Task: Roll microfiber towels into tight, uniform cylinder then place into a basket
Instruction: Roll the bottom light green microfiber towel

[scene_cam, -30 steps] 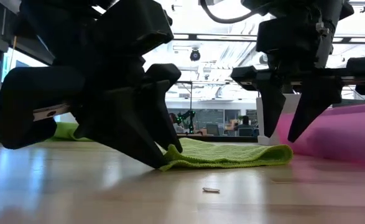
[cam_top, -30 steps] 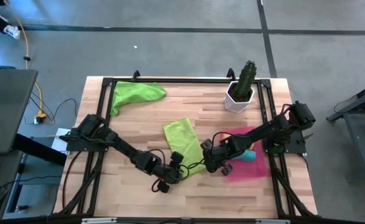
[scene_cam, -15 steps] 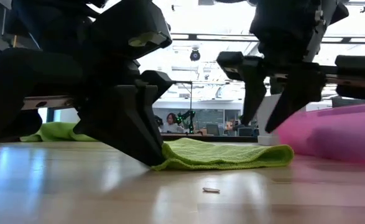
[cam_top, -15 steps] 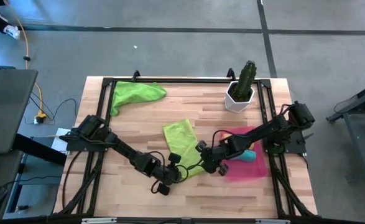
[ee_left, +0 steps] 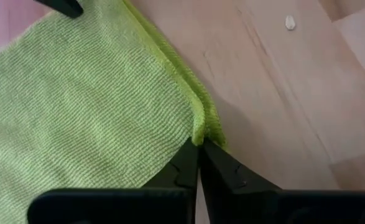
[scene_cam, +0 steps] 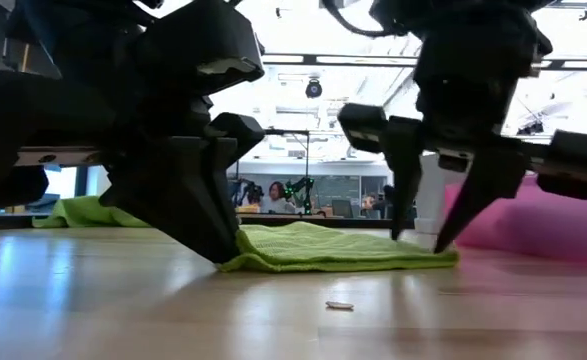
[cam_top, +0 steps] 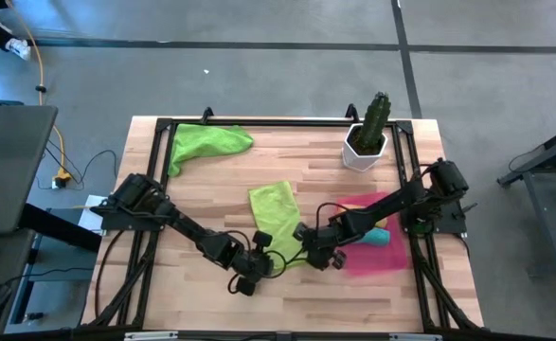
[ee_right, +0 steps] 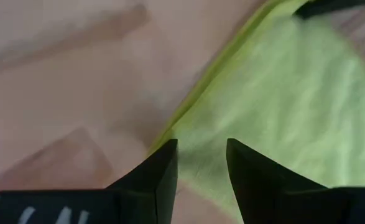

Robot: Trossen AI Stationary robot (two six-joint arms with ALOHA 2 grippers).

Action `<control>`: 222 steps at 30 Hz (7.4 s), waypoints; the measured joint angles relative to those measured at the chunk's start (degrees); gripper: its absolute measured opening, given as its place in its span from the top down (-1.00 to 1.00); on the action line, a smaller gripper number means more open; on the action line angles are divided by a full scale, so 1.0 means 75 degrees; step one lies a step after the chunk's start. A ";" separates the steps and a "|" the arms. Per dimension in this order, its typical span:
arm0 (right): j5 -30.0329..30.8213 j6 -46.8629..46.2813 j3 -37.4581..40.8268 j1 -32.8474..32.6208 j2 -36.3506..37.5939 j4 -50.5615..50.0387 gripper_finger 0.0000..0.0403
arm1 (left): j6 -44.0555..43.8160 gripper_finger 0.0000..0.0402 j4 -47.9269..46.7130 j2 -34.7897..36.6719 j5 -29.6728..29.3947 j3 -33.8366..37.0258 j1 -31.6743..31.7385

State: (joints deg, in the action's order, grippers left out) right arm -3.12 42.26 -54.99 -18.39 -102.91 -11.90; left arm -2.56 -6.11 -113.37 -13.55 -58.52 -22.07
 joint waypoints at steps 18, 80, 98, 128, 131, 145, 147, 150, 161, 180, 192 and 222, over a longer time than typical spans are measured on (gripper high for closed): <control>0.0068 0.0029 0.0001 -0.0138 -0.0034 0.0100 0.36 | -0.0268 0.97 -0.0957 0.0318 -0.0019 0.0012 -0.0224; -0.2806 -0.9529 0.0007 0.1311 -0.0479 0.2423 1.00 | -0.7134 0.98 -0.2530 0.1721 0.0201 0.0082 -0.0472; -0.0352 -1.0450 -0.0002 0.1804 -0.0867 0.2366 1.00 | -1.0871 0.98 -0.3721 0.1629 -0.0915 0.0073 -0.0320; -0.0235 -0.4944 -0.0013 0.0764 -0.0270 0.3379 0.47 | -1.0831 0.97 -0.4654 0.1123 -0.0156 0.0055 0.0677; -0.0253 -0.4763 -0.0014 0.0801 -0.0549 0.3956 0.49 | -1.0748 0.97 -0.4651 0.1120 -0.0140 0.0058 0.0677; -0.0121 -0.4768 -0.0014 0.1645 -0.1251 0.4434 0.50 | -1.0629 0.97 -0.4645 0.1129 -0.0138 0.0067 0.0680; -0.0121 -0.4768 -0.0014 0.1747 -0.1248 0.4464 0.50 | -1.0629 0.97 -0.4642 0.1129 -0.0141 0.0067 0.0680; -0.0223 -0.4606 -0.0014 0.1836 -0.1248 0.4466 0.49 | -1.0571 0.97 -0.4642 0.1129 -0.0153 0.0070 0.0680; -0.0524 -0.4494 -0.0017 0.1853 -0.1377 0.4371 0.26 | -0.9954 0.97 -0.4603 0.1123 -0.0335 0.0065 0.0680; -0.0194 -0.4909 -0.0031 0.1851 -0.1744 0.4352 0.23 | -0.5632 0.55 -0.5858 0.1076 -0.0168 -0.1531 0.0709; -0.0180 -0.6803 -0.0037 0.1856 -0.1742 0.4337 0.23 | -0.2686 0.31 -0.5758 0.1100 0.0071 -0.2166 0.0498; -0.0193 -0.8054 -0.0022 0.1852 -0.1752 0.4283 0.23 | -0.1659 0.31 -0.5211 0.0587 -0.0834 -0.2559 -0.0102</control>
State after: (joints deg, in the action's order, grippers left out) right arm -4.57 -18.14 -55.16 -4.50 -116.05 20.23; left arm -15.01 -45.19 -108.96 -19.81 -77.71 -22.84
